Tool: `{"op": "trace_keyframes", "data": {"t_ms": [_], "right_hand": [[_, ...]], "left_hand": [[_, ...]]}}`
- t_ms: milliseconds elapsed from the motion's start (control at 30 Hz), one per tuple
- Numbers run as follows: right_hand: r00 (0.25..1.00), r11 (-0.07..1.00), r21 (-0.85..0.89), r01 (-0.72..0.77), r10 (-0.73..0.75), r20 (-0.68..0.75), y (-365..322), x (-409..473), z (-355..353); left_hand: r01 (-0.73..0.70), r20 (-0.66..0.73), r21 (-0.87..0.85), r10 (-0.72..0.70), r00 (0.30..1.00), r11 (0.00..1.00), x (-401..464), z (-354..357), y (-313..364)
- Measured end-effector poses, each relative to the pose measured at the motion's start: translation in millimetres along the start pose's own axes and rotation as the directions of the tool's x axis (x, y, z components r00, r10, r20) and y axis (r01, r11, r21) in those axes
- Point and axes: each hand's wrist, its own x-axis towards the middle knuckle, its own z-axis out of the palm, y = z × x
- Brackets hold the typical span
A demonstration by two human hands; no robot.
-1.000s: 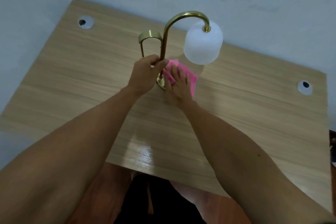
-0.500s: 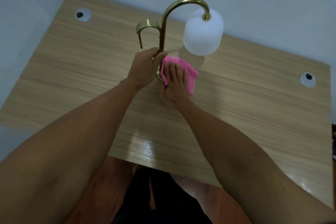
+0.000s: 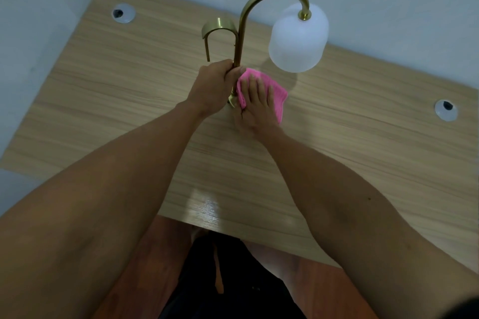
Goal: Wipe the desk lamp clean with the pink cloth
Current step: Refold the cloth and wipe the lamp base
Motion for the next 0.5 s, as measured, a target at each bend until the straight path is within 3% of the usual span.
{"op": "trace_keyframes", "data": {"t_ms": [100,233,433,500], "right_hand": [[1.0,1.0,-0.022,0.015,-0.016,-0.026,-0.9,4.1,-1.1],[0.982,0.984,0.0,0.178,-0.177,-0.058,17.4,-25.6,5.6],[1.0,0.998,0.06,0.009,-0.01,0.009,3.8,0.7,-10.5],[0.999,0.998,0.031,0.046,-0.047,0.008,3.1,1.0,-11.1]], "left_hand": [[-0.009,0.005,-0.002,0.009,1.0,1.0,1.4,0.5,0.2],[-0.018,0.003,0.008,0.018,1.0,1.0,-0.1,-0.2,1.9],[-0.012,0.022,0.018,0.012,1.0,1.0,2.1,-0.8,-1.1],[-0.005,0.028,0.011,0.004,1.0,1.0,2.1,-0.7,-1.3]]}}
